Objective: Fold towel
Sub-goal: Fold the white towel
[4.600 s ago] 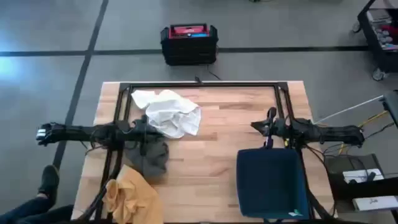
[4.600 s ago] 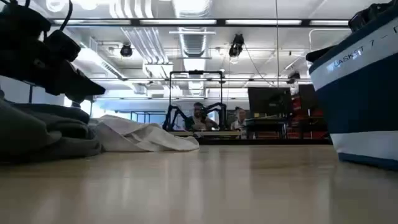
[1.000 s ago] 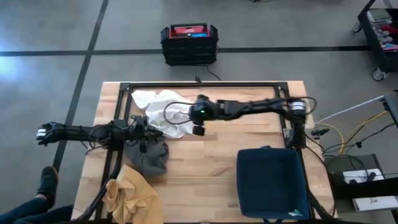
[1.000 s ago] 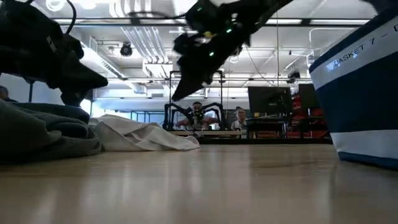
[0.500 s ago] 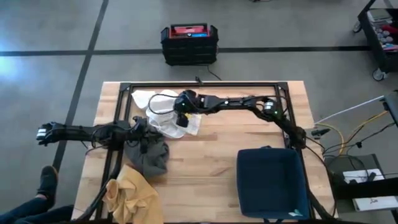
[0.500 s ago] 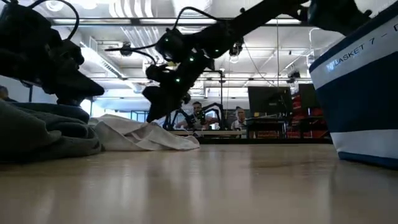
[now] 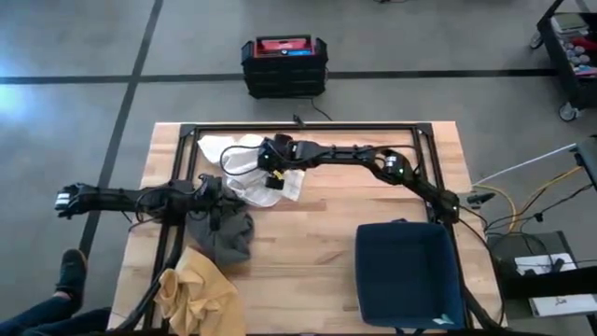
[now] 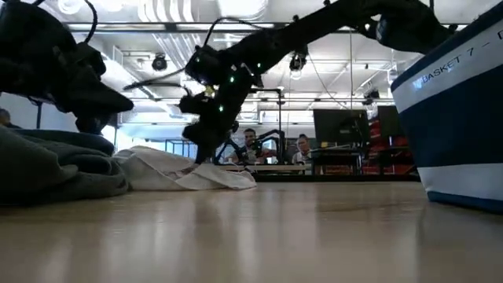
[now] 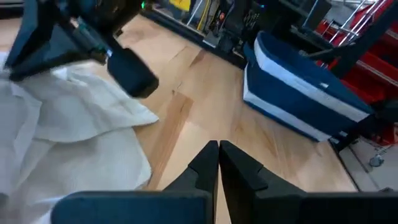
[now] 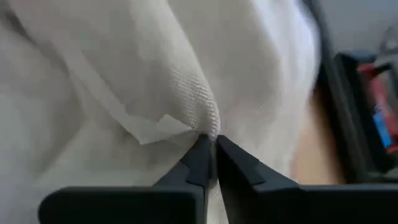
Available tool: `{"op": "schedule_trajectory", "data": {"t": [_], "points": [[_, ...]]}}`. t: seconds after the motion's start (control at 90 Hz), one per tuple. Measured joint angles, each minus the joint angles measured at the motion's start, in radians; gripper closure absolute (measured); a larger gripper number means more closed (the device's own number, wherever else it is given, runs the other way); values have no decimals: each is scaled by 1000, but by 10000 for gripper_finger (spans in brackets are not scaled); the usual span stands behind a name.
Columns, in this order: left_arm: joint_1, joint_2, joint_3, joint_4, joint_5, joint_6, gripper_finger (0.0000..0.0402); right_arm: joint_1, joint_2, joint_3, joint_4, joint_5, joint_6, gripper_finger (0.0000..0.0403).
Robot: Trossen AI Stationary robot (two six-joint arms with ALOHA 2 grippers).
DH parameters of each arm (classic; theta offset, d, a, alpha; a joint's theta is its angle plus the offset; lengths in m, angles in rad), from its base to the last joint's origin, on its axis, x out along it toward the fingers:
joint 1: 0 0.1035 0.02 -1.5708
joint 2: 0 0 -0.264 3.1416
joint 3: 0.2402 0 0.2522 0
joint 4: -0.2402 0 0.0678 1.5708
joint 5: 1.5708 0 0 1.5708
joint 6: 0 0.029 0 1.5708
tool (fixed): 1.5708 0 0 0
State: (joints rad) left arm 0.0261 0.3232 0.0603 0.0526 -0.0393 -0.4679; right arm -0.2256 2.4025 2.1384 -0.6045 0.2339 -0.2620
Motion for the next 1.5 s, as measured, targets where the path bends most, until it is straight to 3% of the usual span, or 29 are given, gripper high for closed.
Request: {"op": "schedule_trajectory", "data": {"t": [0.133, 0.344, 0.656, 0.789, 1.067, 1.133, 1.311, 1.5], "points": [[0, 10, 132, -120, -8, 88, 401, 33, -141, 4, -26, 1, -36, 401], [-1, 95, 350, -399, -115, 183, 401, 99, -281, -14, -162, -2, -48, 402], [0, 317, 513, -447, -85, 255, 394, 183, -356, -49, -276, 1, 9, 403], [1, 416, 531, -456, -84, 289, 357, 201, -369, -65, -278, 5, 27, 403], [1, 636, 603, -477, -83, 322, 219, 207, -366, -93, -276, 64, 54, 403], [0, 679, 633, -483, -128, 328, 196, 206, -366, -93, -276, 70, 57, 403], [0, 760, 692, -488, -291, 364, 169, 213, -366, -93, -273, 64, 61, 403], [-1, 849, 712, -474, -396, 390, 176, 213, -366, -93, -261, 66, 60, 403]]}}
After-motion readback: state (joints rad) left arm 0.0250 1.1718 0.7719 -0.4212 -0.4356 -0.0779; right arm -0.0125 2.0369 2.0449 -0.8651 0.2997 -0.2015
